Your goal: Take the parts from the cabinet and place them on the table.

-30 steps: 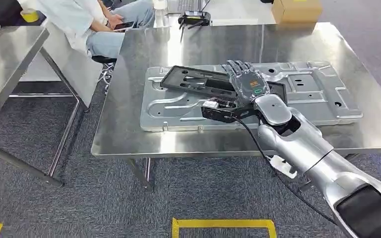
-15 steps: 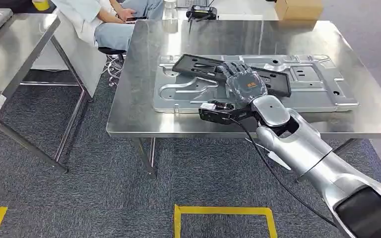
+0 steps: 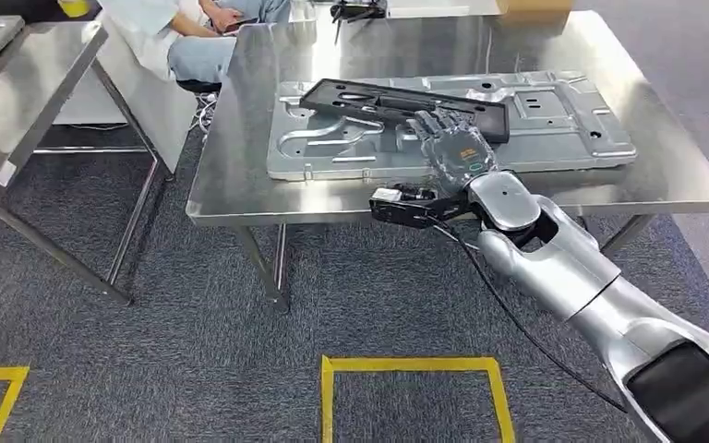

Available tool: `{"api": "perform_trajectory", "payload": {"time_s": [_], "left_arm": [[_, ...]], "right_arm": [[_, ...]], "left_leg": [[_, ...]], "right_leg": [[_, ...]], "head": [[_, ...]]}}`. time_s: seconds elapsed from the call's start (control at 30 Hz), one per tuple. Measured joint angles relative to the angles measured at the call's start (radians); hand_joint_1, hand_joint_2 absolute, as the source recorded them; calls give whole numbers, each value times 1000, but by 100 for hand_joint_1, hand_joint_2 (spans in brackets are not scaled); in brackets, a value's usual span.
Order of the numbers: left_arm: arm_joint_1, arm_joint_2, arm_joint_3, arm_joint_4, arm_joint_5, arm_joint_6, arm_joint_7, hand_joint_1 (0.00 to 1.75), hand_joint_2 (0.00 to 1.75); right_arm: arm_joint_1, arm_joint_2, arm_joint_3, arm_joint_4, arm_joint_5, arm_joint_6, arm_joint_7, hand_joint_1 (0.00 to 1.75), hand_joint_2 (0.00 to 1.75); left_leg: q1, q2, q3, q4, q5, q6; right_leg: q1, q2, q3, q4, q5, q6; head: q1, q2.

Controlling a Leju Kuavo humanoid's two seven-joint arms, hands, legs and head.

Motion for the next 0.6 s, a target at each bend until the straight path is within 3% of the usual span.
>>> {"api": "perform_trajectory", "payload": {"time_s": [0.03,0.07,0.1,0.17,0.2,0.23,0.3,0.33,0.37,0.4,0.43,0.5,0.53,0.57,0.6], "left_arm": [[-2,2,0,0,0,-4,2,0,0],[-4,5,0,0,1,-8,5,0,0],[-5,5,0,0,1,-12,6,0,0],[-5,5,0,0,2,-14,8,0,0],[-3,5,0,0,3,-15,9,0,0],[-4,5,0,0,3,-15,10,0,0],[-3,5,0,0,-1,-16,11,0,0],[-4,5,0,0,-1,-16,11,0,0],[-4,5,0,0,-2,-16,12,0,0],[-3,5,0,0,-3,-16,12,0,0],[-2,5,0,0,-3,-16,13,0,0],[-2,4,0,0,-3,-16,13,0,0],[-3,4,0,0,-4,-16,13,0,0],[-3,7,0,0,-4,-15,13,0,0],[-3,7,0,0,-4,-15,15,0,0]], "right_arm": [[-2,0,0,-2,0,0,0,0,0],[-5,0,0,-7,0,1,0,0,0],[-9,-2,0,-8,0,1,0,0,0],[-12,-3,1,-9,0,1,0,0,0],[-10,-4,1,-10,0,1,0,0,0],[-11,-10,2,-10,0,2,0,0,0],[-15,-11,2,-12,0,2,-2,0,0],[-15,-14,3,-11,-1,3,-2,0,0],[-13,-18,3,-11,-3,5,-2,0,0],[-12,-21,6,-11,-3,7,-2,0,0],[-12,-24,9,-11,-3,7,-2,0,0],[-14,-26,14,-12,-4,7,-2,0,0],[-14,-26,15,-14,-5,7,-2,0,0],[-16,-26,15,-17,-5,8,-2,0,0],[-16,-26,16,-23,-6,8,-2,0,0]], "left_leg": [[-6,-1,71,-87,-8,12],[-14,0,134,-177,-49,24],[-15,-1,150,-220,-60,24],[-24,-1,135,-217,-44,37],[-22,0,131,-235,-22,45],[-10,9,133,-245,-4,51],[-11,13,104,-246,21,68],[-11,13,90,-244,31,68],[-11,13,74,-241,40,67],[-10,12,57,-234,49,65],[-9,12,40,-228,56,62],[-4,13,4,-206,68,51],[-2,13,-10,-193,71,46],[-8,12,-27,-183,72,40],[-8,12,-34,-173,77,34]], "right_leg": [[0,-1,-6,0,9,2],[3,-1,-10,1,15,7],[0,-5,-11,-1,25,14],[-6,-6,-8,-20,49,27],[-2,-5,-9,-31,61,34],[-4,-2,-16,-23,40,36],[-3,0,-51,83,-90,39],[-3,0,-69,162,-142,42],[-3,0,-84,236,-171,46],[-4,-1,-86,286,-167,51],[-7,-1,-72,295,-135,54],[-15,-1,15,202,-65,61],[-20,-1,76,121,-67,65],[-15,1,119,54,-115,69],[-9,7,126,18,-133,51]], "head": [[0,0],[0,0],[2,0],[-5,0],[-2,0],[-2,0],[0,0],[0,0],[1,0],[1,0],[2,0],[1,0],[2,0],[3,0],[-2,0]]}}
